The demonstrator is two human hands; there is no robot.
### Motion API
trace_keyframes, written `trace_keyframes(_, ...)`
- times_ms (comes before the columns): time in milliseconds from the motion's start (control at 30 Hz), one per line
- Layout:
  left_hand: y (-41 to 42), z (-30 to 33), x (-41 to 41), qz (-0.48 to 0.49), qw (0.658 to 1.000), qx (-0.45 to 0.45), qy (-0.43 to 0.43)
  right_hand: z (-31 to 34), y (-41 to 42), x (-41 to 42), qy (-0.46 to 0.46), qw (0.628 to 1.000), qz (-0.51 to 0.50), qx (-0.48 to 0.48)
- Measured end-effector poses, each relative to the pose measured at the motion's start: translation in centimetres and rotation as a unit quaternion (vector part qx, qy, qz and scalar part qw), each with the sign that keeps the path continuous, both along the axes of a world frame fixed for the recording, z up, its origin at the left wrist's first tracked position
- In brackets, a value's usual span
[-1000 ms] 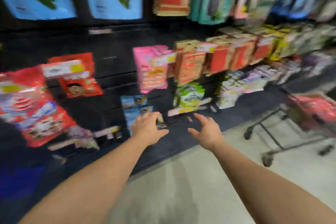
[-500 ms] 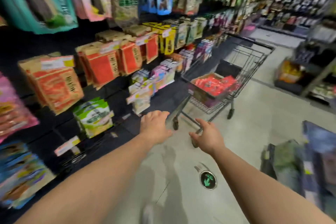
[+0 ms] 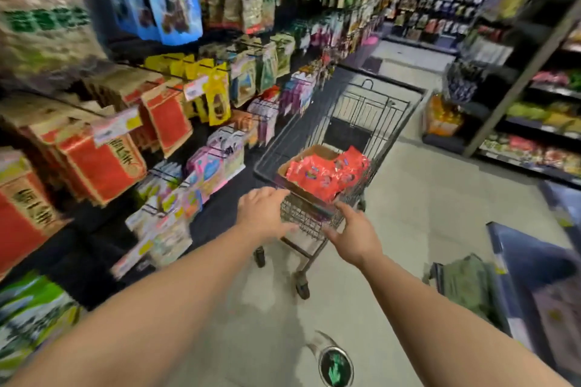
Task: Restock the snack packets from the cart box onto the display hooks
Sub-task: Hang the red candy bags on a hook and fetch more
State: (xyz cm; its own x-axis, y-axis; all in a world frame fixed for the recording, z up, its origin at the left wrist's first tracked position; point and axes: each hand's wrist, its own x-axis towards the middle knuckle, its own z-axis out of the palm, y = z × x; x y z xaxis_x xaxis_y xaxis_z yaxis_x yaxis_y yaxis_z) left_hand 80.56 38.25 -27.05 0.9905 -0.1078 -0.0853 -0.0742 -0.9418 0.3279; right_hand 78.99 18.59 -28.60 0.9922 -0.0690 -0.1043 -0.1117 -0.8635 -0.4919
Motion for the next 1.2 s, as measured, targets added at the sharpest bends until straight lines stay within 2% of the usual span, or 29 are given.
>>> trace_keyframes(400,-4.6,-4.0,18.8,0.022,0.999,0.0,0.031,-4.0,-6.3,19.7,0.069,0.997,0.004,0.043)
trace_keyframes(667,-9.7,-7.3,30.0,0.064,0.994,-0.035,0.086,-5.4,-12.6,32.8,0.115,0.993,0.024,0.007)
trace_keyframes(833,-9.6,-10.1,34.7,0.079,0.988,-0.041,0.129,-9.0,-12.2,38.5,0.158,0.986,0.051,0.002)
trace_keyframes(1200,-7.4,-17.5,44.2,0.073,0.971,-0.055,0.222,-17.4,-10.6,50.1,0.241,0.97,0.028,0.014)
